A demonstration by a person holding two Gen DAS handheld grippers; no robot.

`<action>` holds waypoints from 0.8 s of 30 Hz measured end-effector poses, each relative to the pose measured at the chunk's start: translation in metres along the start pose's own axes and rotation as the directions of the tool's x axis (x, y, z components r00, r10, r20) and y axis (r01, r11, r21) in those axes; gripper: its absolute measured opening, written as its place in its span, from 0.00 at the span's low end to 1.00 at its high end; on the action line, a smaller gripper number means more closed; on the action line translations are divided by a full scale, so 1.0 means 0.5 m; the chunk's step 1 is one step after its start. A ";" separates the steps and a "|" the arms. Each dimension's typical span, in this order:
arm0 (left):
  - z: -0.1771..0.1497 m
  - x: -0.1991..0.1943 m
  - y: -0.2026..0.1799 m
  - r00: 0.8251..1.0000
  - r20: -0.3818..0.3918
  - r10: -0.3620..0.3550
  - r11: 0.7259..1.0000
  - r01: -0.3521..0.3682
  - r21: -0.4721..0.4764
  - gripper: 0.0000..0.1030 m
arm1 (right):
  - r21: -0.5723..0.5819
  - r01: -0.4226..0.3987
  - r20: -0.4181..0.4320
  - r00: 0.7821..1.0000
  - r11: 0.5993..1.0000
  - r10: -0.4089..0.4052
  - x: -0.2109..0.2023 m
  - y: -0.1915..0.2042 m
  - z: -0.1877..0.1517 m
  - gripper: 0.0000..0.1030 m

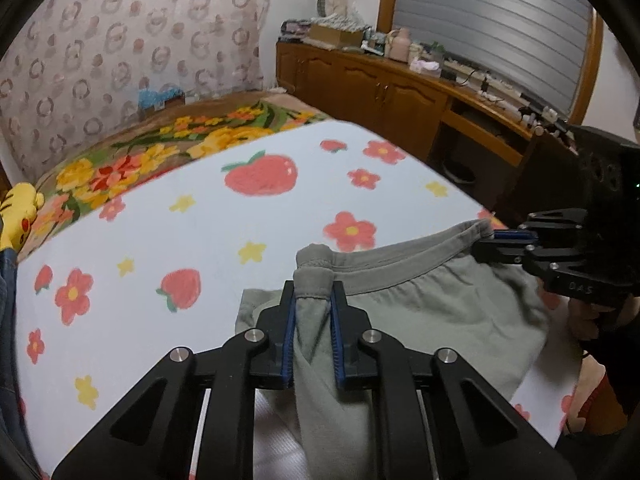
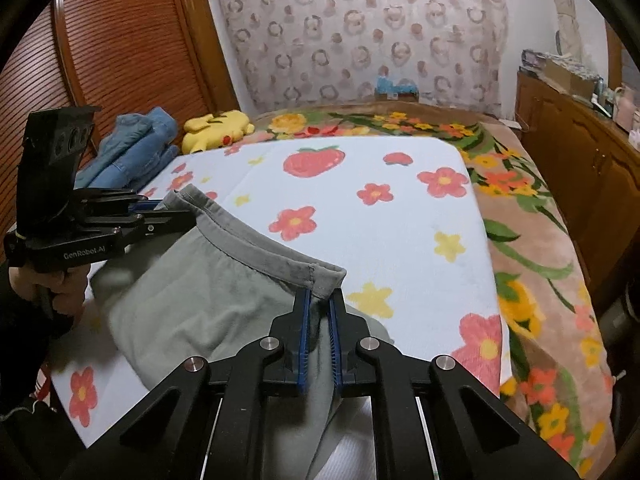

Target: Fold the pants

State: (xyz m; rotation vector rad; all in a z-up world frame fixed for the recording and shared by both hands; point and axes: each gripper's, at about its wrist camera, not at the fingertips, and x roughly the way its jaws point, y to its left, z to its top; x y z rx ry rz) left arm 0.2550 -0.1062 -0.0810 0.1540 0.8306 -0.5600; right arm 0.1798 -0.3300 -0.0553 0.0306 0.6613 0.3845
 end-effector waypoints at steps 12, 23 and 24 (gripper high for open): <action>-0.022 -0.011 0.027 1.000 -0.014 0.028 0.999 -0.028 -0.023 0.51 | 0.047 0.068 -0.033 0.997 0.997 -0.067 -0.020 0.010 0.008 0.44; -0.035 0.011 0.041 0.998 -0.055 0.006 0.999 -0.009 -0.052 0.51 | 0.110 0.083 -0.075 0.994 0.990 -0.075 -0.023 -0.012 0.002 0.48; -0.036 0.011 0.041 0.998 -0.056 0.005 0.999 -0.008 -0.052 0.51 | 0.111 0.080 -0.075 0.995 0.991 -0.072 -0.022 -0.012 0.004 0.48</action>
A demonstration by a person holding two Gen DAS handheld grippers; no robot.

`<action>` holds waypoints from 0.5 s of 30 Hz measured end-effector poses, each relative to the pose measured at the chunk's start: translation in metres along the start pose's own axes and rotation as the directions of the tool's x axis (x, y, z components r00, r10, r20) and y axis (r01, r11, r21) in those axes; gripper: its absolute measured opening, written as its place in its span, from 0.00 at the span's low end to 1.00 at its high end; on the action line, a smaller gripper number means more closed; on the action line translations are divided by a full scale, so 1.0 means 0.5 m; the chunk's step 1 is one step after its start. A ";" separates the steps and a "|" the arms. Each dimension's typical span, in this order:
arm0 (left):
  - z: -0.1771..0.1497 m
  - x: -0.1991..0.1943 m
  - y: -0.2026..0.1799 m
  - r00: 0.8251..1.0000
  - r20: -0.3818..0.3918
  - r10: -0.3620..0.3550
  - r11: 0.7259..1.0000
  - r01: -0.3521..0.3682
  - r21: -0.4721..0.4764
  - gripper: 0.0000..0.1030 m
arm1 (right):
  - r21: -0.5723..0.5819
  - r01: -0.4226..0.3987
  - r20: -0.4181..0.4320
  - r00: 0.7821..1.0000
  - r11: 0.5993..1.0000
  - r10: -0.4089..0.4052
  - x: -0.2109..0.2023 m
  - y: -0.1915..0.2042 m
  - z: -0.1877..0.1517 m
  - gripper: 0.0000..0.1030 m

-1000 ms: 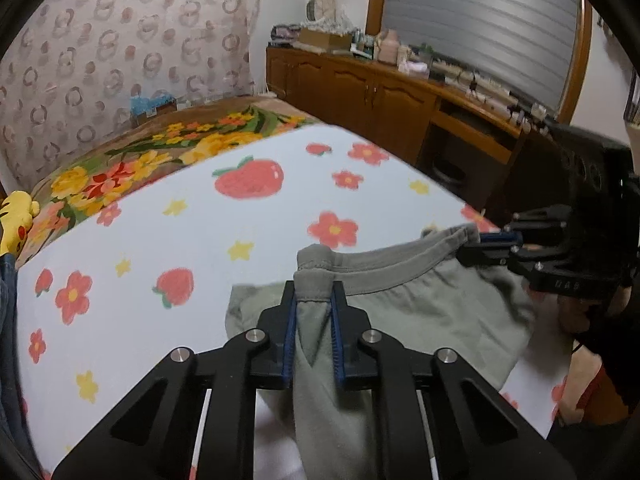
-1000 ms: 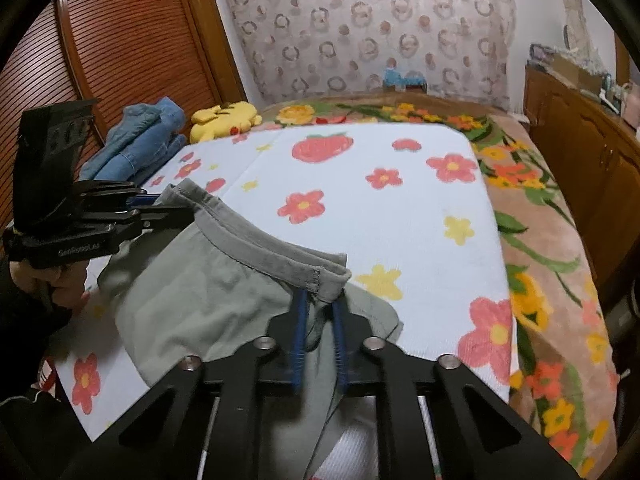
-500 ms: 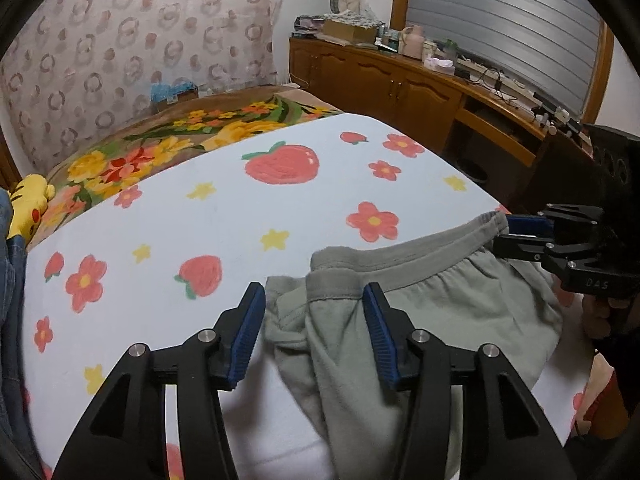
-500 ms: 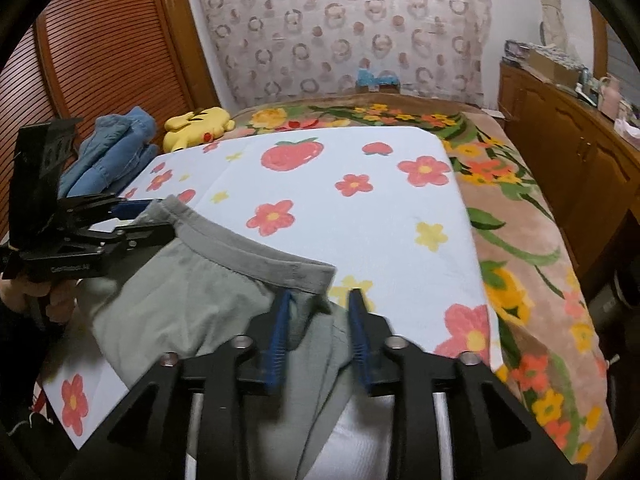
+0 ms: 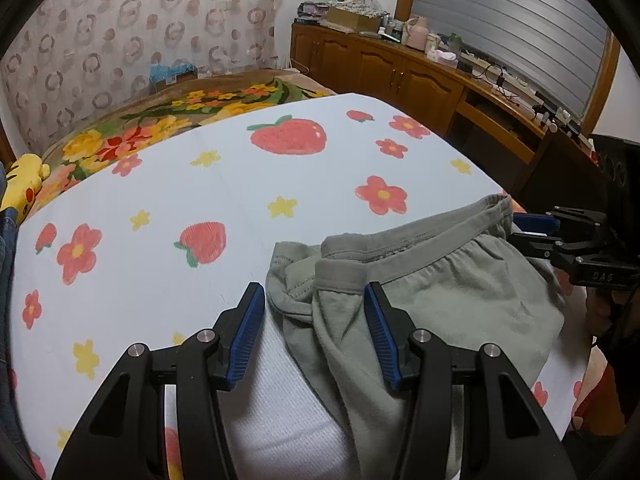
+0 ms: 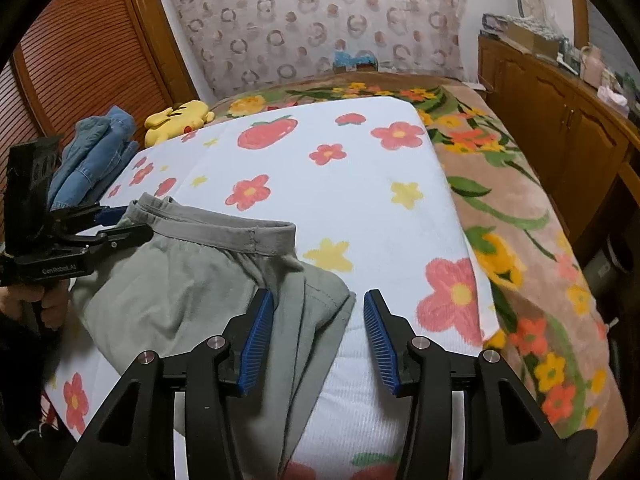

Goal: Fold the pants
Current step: 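Close both grippers on the grey waistband again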

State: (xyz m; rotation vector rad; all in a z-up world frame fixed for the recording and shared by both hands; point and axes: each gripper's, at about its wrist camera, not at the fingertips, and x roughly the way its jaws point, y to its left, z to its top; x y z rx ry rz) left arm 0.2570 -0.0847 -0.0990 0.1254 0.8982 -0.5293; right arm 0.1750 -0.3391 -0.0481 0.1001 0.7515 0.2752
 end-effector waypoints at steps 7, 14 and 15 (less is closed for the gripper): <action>-0.006 0.007 0.005 1.000 0.006 -0.021 1.000 0.021 -0.014 0.51 | -0.010 -0.028 0.003 1.000 1.000 0.028 0.006 0.007 0.002 0.48; -0.008 0.005 0.006 1.000 0.013 -0.024 1.000 0.024 -0.012 0.51 | -0.019 -0.055 0.000 0.999 0.998 0.055 0.012 0.002 0.003 0.40; -0.008 0.005 0.006 1.000 0.013 -0.023 1.000 0.024 -0.012 0.51 | -0.022 -0.053 0.001 0.999 0.998 0.053 0.013 0.003 0.003 0.39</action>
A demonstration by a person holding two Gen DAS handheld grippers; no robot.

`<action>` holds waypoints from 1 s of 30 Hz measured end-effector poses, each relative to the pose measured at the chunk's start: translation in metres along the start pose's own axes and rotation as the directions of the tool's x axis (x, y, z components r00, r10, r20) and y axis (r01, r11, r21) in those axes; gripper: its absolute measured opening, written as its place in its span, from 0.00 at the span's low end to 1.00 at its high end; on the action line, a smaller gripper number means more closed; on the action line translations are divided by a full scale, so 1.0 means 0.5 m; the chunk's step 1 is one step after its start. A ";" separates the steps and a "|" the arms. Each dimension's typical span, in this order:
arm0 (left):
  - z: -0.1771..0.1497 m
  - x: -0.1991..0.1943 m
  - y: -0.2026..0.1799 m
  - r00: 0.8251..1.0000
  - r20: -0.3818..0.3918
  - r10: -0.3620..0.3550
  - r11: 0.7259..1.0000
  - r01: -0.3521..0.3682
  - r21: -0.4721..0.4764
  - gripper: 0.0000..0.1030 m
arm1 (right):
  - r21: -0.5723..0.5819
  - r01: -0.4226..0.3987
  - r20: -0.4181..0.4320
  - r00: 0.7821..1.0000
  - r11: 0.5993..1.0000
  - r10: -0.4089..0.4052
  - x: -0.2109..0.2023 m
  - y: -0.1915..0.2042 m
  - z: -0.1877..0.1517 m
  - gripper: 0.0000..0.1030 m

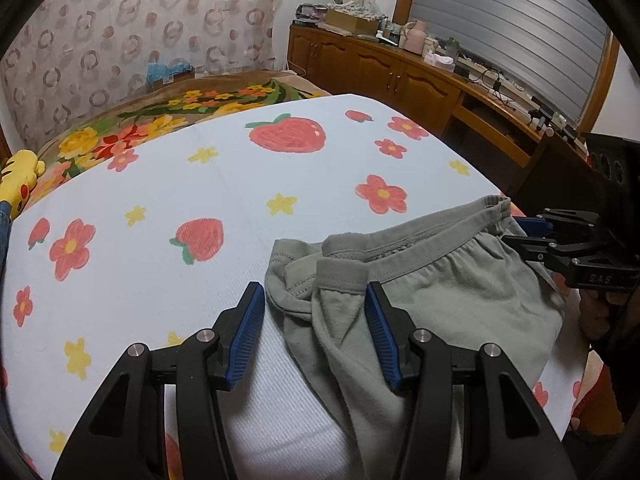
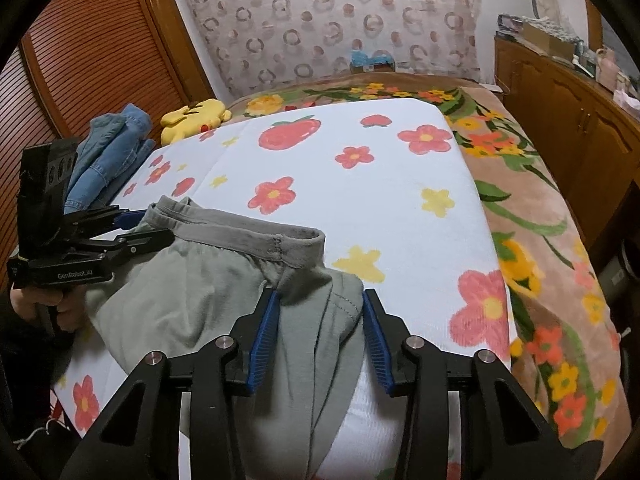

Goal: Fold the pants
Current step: 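Close both grippers on the grey waistband again, then lift the folded shorts by the waistband with both grippers toward the jeans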

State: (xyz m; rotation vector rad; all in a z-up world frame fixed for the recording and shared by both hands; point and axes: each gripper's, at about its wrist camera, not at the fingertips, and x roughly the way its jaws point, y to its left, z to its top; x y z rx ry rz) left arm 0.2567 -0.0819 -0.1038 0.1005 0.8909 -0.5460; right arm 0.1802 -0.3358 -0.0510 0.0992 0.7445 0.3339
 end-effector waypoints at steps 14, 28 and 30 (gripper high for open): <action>0.007 -0.027 -0.028 0.999 0.020 -0.035 0.999 0.034 0.035 0.19 | -0.013 -0.048 0.001 0.999 0.999 0.048 0.007 0.019 0.001 0.16; 0.012 -0.139 0.003 0.993 0.100 0.055 0.998 -0.056 0.002 0.18 | -0.110 -0.077 0.086 0.993 0.991 0.086 -0.021 0.096 0.068 0.15; 0.005 -0.146 0.022 0.992 0.103 0.075 0.997 -0.074 -0.016 0.18 | -0.128 -0.086 0.075 0.992 0.988 0.097 -0.002 0.111 0.071 0.15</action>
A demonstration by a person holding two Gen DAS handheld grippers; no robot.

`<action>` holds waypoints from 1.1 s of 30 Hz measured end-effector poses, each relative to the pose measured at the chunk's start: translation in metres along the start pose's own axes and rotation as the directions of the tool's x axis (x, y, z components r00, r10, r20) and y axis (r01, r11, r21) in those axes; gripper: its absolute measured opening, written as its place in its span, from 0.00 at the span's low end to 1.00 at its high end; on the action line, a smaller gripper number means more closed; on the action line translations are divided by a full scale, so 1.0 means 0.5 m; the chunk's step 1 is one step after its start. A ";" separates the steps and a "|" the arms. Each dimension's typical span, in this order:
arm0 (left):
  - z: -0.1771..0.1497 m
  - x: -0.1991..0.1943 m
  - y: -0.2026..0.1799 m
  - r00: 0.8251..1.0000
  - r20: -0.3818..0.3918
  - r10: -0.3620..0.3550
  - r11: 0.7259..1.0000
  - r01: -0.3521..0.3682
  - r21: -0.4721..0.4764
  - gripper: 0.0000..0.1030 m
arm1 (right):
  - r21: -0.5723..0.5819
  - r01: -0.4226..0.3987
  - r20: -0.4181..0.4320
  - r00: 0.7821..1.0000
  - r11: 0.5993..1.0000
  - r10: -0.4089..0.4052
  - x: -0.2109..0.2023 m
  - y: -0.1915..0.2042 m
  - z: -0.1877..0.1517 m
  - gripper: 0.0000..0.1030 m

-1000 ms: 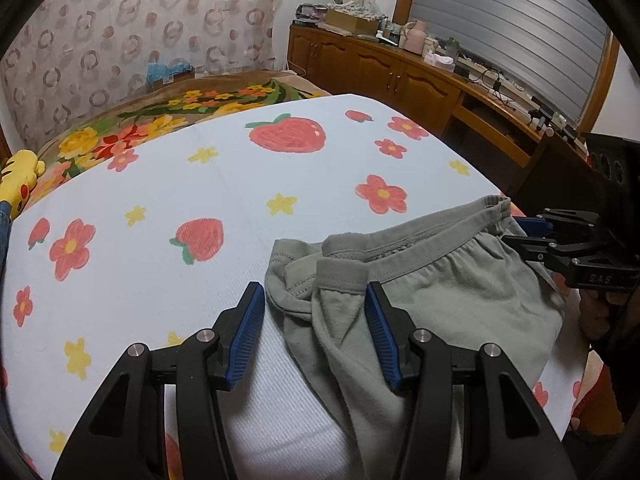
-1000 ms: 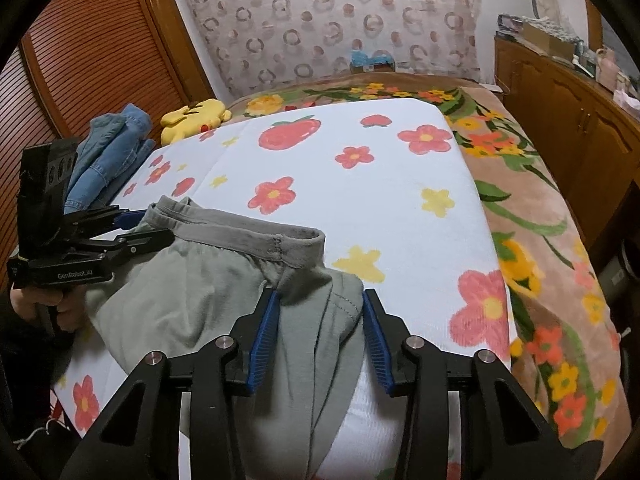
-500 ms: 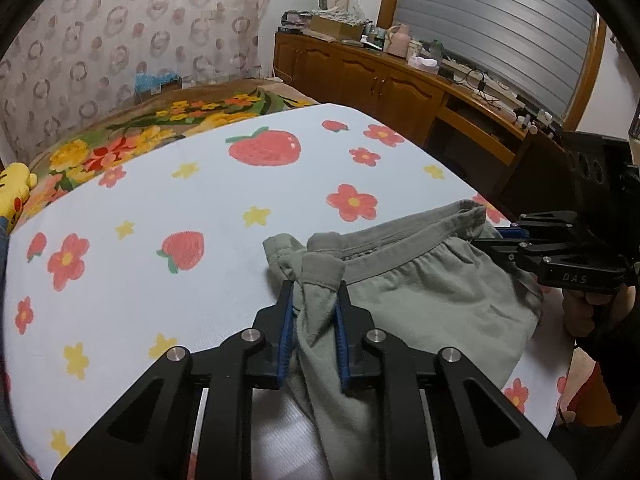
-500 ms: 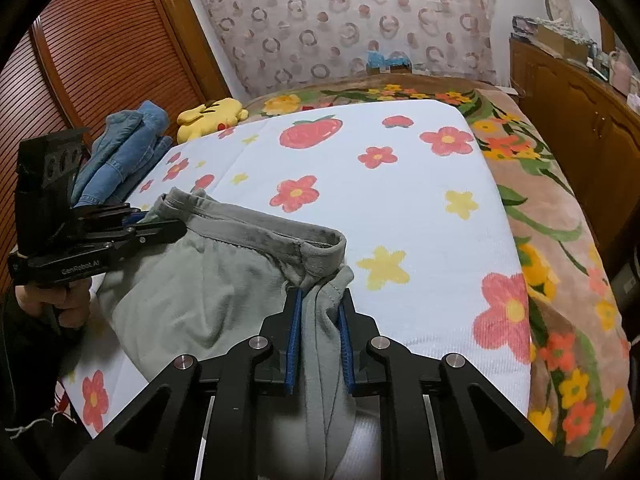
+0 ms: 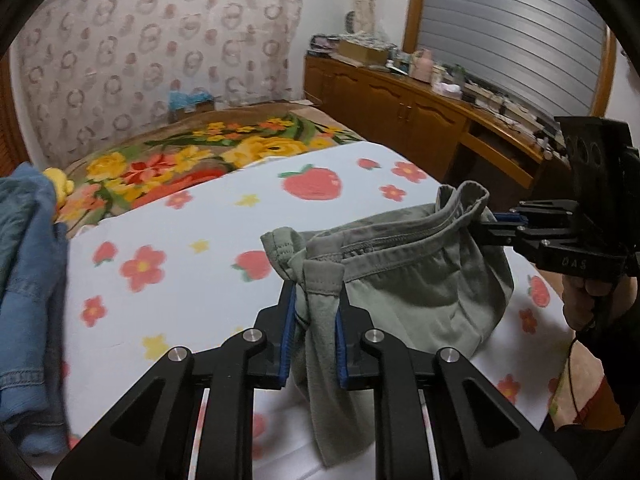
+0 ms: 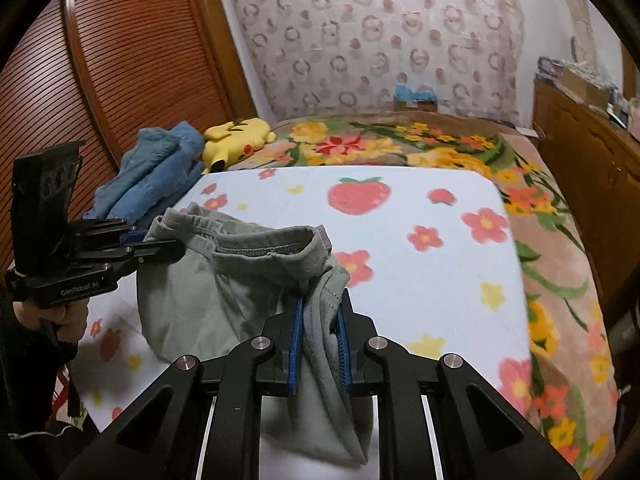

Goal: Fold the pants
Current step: 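Lift the folded shorts by the waistband with both grippers toward the jeans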

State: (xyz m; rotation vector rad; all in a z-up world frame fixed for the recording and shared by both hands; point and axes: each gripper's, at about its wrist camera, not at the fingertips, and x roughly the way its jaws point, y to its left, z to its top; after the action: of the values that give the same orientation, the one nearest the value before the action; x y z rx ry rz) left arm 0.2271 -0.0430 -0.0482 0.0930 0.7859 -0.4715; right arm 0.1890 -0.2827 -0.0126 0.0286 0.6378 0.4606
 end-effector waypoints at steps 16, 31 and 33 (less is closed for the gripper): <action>-0.036 -0.078 0.162 0.992 0.029 0.126 0.983 -0.121 -0.138 0.17 | -0.117 -0.116 -0.029 0.993 0.986 0.114 0.150 0.103 0.114 0.15; 0.005 -0.213 0.263 0.944 0.175 0.278 0.949 -0.242 -0.205 0.17 | -0.297 -0.127 0.101 0.981 0.946 0.164 0.164 0.218 0.246 0.15; 0.006 -0.228 0.276 0.937 0.188 0.295 0.943 -0.254 -0.216 0.17 | -0.311 -0.129 0.115 0.978 0.942 0.172 0.170 0.232 0.261 0.15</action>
State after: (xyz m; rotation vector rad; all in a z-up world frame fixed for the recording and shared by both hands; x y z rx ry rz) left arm 0.2207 0.1222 0.0212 -0.0250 0.5857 -0.1348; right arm 0.2776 -0.1275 0.0633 -0.1807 0.4225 0.6954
